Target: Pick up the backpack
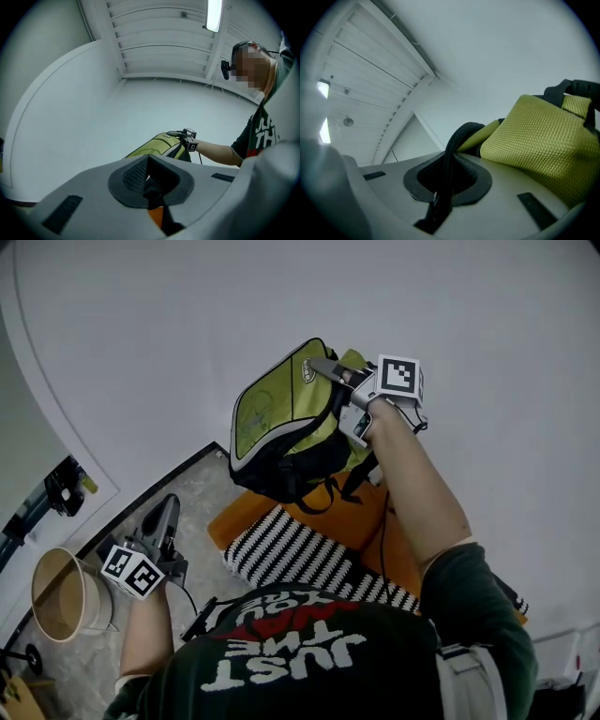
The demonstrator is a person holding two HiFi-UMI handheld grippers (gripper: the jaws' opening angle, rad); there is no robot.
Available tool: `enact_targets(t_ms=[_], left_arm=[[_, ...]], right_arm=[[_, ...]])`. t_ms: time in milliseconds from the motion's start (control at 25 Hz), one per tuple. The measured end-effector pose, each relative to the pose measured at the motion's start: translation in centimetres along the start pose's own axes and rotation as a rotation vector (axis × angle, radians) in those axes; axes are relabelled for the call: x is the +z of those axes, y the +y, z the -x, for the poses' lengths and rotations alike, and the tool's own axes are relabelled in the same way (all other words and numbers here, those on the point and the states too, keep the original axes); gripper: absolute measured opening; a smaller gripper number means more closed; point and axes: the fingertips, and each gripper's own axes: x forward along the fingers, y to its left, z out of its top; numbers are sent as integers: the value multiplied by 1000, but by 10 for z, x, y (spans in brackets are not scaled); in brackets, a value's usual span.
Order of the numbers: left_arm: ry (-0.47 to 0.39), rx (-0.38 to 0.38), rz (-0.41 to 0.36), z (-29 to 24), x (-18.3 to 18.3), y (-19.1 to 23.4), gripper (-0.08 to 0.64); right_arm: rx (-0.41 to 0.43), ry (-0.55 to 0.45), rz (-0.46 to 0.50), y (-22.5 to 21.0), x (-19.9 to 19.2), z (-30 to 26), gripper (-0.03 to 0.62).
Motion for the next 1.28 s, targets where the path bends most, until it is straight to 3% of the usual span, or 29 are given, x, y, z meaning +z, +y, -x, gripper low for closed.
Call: enact_targets(t_ms=[440,1280], left_arm=[[0,-3,-13,-11,15,-2,11],[-1,-7,-12,-11,18,1,11]], right_arm=[[-8,13,-29,-5,-1,-1,46],[-16,29,8,-1,-2,-3,48]])
